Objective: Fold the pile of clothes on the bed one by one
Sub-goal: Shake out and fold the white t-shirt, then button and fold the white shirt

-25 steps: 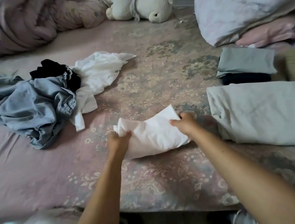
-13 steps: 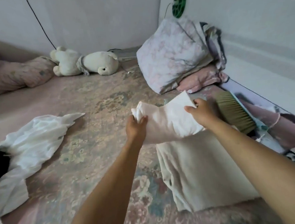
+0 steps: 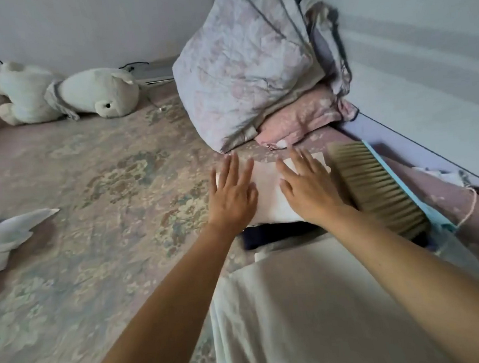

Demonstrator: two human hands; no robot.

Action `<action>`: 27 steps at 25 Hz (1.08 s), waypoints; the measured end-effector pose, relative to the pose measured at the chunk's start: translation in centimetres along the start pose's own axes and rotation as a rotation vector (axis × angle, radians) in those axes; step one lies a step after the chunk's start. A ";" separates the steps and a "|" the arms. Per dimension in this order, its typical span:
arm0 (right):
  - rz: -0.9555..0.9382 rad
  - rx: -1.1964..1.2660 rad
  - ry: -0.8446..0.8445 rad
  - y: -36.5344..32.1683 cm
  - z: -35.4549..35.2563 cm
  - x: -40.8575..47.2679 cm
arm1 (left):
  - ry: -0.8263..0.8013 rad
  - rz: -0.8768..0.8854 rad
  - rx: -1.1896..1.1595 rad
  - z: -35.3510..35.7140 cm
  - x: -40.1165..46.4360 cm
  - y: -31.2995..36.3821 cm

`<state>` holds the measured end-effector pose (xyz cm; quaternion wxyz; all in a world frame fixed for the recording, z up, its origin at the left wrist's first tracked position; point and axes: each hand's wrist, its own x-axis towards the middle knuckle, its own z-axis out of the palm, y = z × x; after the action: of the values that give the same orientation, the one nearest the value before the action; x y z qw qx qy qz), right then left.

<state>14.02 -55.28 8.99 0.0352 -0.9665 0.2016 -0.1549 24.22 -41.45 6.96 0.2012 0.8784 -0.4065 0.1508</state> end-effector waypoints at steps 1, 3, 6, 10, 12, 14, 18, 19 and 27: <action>-0.032 -0.011 -0.101 -0.6 0.3 -0.2 | -0.010 0.094 0.055 0.5 -0.3 -0.1; 0.044 -0.048 -0.288 -0.3 2.1 -1.0 | -0.205 0.061 0.034 1.3 -1.5 -0.8; 0.087 -0.060 -0.345 -0.2 2.7 -1.4 | -0.364 -0.031 0.001 2.2 -2.0 -0.8; 0.025 -0.134 -0.322 -2.5 -0.4 -1.8 | -0.417 -0.067 0.188 -2.8 -3.8 -2.4; -0.155 -0.094 -0.220 -6.1 -1.2 -3.8 | -0.382 -0.151 0.182 -6.0 -8.6 -6.7; -0.344 -0.027 -0.180 -11.9 -1.1 -6.4 | -0.367 -0.200 0.297 -9.3 -15.7 -12.3; -0.525 0.090 -0.463 -26.8 2.3 -10.2 | -0.491 -0.533 0.438 -17.7 -30.7 -23.1; -0.551 0.128 -0.509 -30.5 3.6 -11.1 | -0.456 -0.569 0.429 -19.0 -34.5 -24.7; -0.791 0.241 -0.631 -52.1 9.6 -14.8 | -0.255 -0.687 0.319 -18.9 -45.0 -24.7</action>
<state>23.93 -1.56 2.44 0.1442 -0.9575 -0.2187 0.1204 13.34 11.44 -1.53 0.0488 0.9951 -0.0824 0.0258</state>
